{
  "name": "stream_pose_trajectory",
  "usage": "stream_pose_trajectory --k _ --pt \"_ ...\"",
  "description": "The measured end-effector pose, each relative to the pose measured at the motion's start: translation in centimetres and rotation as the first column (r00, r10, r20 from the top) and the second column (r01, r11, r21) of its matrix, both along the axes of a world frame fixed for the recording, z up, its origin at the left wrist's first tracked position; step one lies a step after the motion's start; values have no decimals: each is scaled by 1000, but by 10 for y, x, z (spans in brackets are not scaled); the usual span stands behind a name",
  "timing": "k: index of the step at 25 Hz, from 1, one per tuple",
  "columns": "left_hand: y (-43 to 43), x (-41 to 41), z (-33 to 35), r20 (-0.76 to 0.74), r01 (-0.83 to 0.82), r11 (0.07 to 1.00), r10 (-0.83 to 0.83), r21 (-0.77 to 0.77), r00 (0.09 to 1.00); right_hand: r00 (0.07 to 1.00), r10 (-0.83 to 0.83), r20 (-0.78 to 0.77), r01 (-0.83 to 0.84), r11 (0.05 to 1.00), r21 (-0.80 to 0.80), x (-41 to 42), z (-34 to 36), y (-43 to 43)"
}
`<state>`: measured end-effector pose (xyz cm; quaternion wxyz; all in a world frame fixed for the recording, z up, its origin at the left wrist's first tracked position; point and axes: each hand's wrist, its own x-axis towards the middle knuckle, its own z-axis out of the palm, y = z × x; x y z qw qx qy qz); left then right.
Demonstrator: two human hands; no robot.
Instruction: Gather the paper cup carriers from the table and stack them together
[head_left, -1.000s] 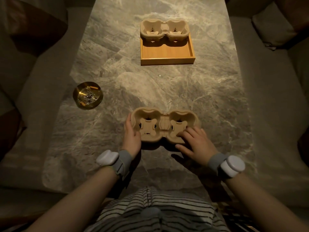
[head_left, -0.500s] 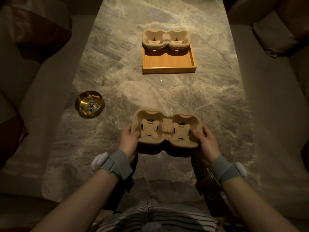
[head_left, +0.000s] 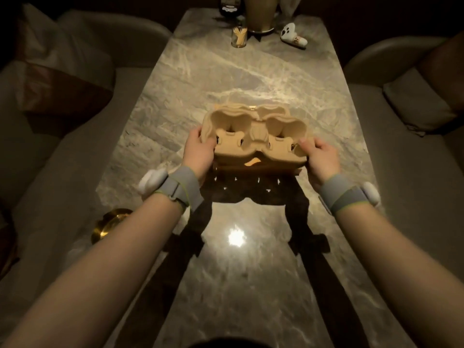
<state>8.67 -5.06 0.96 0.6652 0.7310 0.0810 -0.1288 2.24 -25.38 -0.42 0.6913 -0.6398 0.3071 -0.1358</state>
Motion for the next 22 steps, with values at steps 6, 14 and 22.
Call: stream_pose_trajectory --k 6,14,22 --pt "-41 102 -16 67 19 986 -31 165 997 999 -27 42 34 984 -176 111 -11 -43" --pt "-61 151 -72 -48 53 962 -42 269 998 994 -32 -104 0 955 -295 155 -63 -62" --pt "-54 139 -67 -7 110 850 -124 515 992 965 12 -262 -193 708 -679 146 -60 -59"
